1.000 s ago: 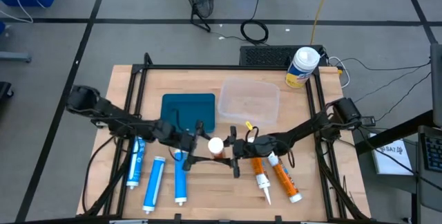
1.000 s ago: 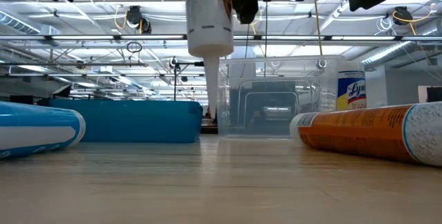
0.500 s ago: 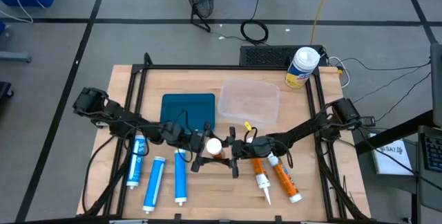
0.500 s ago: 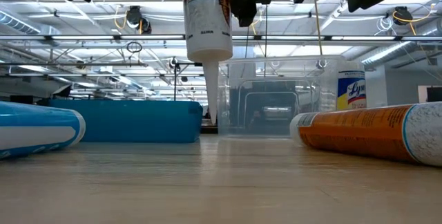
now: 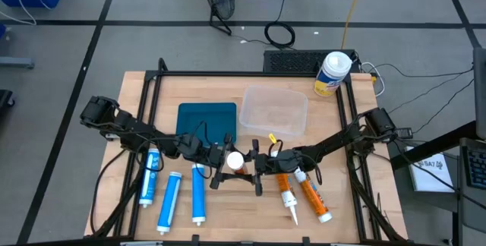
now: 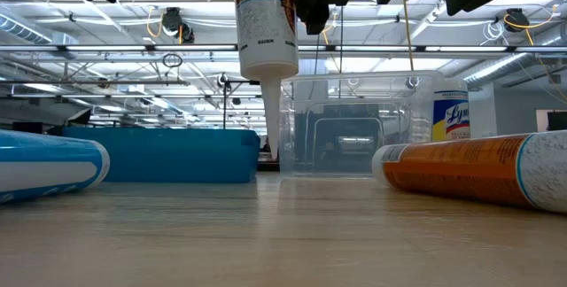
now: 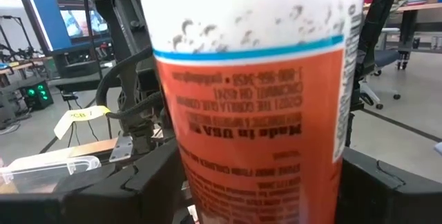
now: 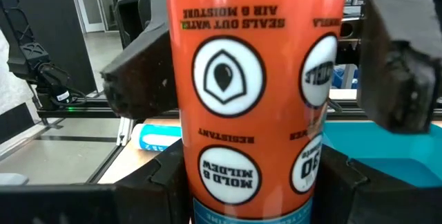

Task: Pick & place silicon tubes, Sealant and Lysol wipes
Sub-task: Put the top right orange sealant into the blue bin

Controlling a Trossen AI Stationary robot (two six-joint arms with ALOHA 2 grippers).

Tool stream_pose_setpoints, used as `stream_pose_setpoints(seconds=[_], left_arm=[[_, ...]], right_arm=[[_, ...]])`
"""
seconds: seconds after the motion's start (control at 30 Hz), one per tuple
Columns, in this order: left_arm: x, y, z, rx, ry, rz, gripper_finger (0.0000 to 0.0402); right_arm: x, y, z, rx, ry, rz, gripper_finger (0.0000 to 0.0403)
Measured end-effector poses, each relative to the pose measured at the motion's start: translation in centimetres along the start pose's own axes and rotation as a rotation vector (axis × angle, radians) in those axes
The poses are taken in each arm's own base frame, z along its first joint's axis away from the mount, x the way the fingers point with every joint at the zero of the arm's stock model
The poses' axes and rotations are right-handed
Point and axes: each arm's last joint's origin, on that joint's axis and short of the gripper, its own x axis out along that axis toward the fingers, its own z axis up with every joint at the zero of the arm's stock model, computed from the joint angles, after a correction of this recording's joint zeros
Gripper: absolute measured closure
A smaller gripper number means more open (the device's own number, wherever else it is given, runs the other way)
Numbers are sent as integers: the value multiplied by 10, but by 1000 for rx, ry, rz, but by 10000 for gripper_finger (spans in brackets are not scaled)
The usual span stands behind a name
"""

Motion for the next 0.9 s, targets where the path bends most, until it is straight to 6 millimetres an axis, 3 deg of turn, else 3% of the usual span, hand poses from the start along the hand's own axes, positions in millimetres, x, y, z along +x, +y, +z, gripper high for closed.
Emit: stream_pose_setpoints(seconds=[0.9], left_arm=[[0,-2,-1,-7,10,-11,108]], right_arm=[[-4,13,6,-82,-58,28,212]])
